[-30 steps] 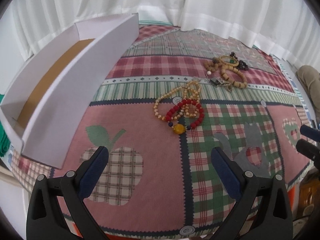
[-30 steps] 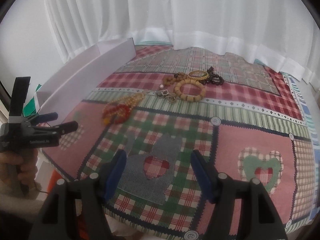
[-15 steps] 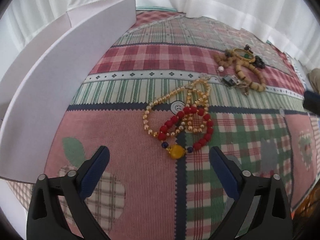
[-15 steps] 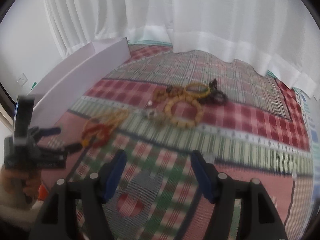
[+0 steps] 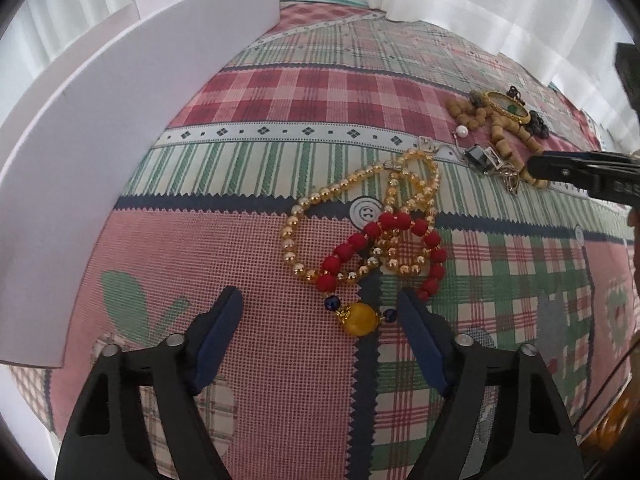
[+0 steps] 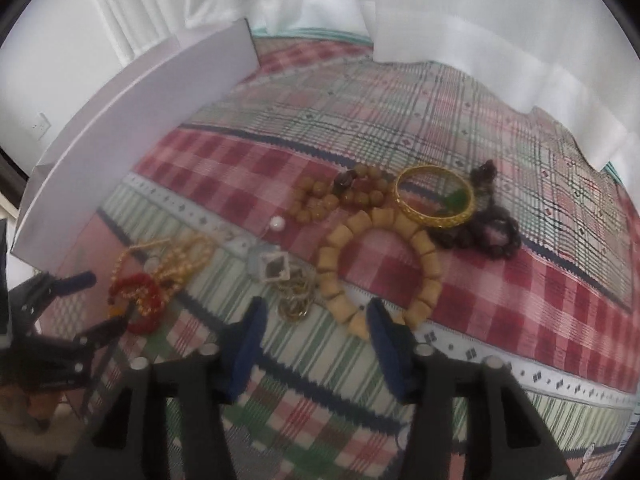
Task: Organize jewelry
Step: 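Grasp the red bead bracelet with the left tool while the right tool grasps the wooden bead bracelet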
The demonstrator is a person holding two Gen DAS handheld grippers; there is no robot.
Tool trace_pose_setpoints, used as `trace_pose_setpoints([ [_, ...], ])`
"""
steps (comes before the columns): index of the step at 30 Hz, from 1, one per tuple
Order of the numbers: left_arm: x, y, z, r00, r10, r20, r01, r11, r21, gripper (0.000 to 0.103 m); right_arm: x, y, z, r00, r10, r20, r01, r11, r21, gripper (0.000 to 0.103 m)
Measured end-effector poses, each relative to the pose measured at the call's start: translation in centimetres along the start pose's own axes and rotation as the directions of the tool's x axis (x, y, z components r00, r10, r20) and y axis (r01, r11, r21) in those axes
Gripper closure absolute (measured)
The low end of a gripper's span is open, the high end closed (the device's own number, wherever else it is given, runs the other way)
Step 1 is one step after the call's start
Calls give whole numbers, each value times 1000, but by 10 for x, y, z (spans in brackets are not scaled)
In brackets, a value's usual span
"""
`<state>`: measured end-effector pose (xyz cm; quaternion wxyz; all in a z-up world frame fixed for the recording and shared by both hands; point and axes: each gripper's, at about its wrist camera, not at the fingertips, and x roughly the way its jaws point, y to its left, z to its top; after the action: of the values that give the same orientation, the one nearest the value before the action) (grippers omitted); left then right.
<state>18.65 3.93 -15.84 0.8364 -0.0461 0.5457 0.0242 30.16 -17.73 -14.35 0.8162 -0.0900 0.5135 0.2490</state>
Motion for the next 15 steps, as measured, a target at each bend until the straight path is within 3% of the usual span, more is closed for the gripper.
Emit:
trace_pose_setpoints([
  [2, 1, 0, 2, 1000, -13, -3, 13, 1000, -8, 34, 13, 0, 8, 999, -8, -43, 8, 1000, 5, 67],
  [4, 3, -1, 4, 1000, -12, -11, 11, 1000, -3, 51, 24, 0, 14, 998, -17, -67, 17, 1000, 9, 71],
  [6, 2, -2, 4, 1000, -12, -8, 12, 1000, 9, 80, 34, -2, 21, 995, -32, -94, 33, 999, 16, 74],
  [7, 2, -2, 5, 1000, -19, -11, 19, 1000, 11, 86, 38, -3, 24, 994, -29, -104, 32, 999, 22, 77],
  [8, 1, -1, 6, 999, -31, -14, 32, 999, 11, 93, 41, -3, 26, 993, -20, -113, 23, 999, 26, 89],
  [12, -13, 14, 10, 990, -142, -9, 142, 990, -25, 96, 35, -2, 28, 994, 14, -112, -7, 998, 58, 89],
  [15, -32, 28, 13, 977, -213, 12, 214, 976, -48, 96, 7, -8, 19, 996, 73, -52, -65, 990, 129, 88],
])
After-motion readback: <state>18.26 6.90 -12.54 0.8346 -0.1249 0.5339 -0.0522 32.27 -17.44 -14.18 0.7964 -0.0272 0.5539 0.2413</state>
